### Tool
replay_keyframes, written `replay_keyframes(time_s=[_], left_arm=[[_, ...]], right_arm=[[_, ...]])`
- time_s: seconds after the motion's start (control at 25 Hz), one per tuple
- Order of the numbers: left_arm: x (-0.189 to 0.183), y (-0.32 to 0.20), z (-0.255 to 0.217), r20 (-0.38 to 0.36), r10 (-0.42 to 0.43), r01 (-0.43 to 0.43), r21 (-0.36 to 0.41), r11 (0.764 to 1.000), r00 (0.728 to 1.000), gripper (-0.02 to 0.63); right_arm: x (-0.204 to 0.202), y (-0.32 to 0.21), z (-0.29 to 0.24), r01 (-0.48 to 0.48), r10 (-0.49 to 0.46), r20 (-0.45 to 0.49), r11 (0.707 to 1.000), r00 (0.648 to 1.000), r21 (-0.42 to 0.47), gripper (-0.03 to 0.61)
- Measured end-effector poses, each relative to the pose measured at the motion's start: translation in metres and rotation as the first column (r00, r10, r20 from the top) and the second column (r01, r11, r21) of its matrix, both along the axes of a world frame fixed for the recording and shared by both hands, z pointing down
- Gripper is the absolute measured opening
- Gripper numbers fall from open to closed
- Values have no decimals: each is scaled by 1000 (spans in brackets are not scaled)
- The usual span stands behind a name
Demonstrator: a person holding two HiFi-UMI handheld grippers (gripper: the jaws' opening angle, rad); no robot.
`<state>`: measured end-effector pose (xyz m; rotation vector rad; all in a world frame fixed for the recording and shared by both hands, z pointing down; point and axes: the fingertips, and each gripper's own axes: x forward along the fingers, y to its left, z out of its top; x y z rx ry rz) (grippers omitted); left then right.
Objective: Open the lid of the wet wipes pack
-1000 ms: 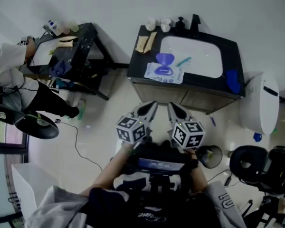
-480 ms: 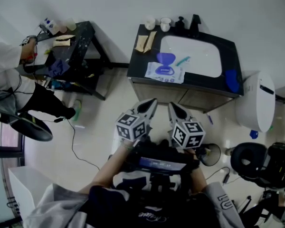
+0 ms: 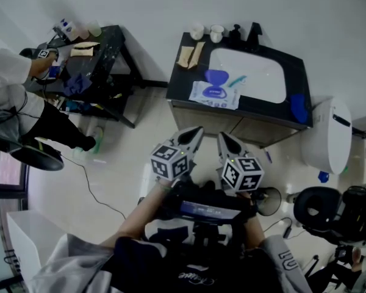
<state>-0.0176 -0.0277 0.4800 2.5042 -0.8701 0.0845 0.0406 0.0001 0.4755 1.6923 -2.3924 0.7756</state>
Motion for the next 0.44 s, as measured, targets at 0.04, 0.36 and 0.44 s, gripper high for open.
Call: replay_keyframes(time_s=[0.04,0.36,0.44], left_arm=[[-1,0,0,-1,-1,1,0,1000,1000,6],[-2,-3,5,2,-4,4,-11,1000,1000,6],[0,-3,7,5,-2,2,-13,1000,1000,6]], right_arm=[[-1,0,0,0,0,-1,1000,1000,0,6],[2,-3,2,-6,6,-3,1000,1000,-6,6],[4,-4,4,-6,6,-3,1000,1000,-8,6]])
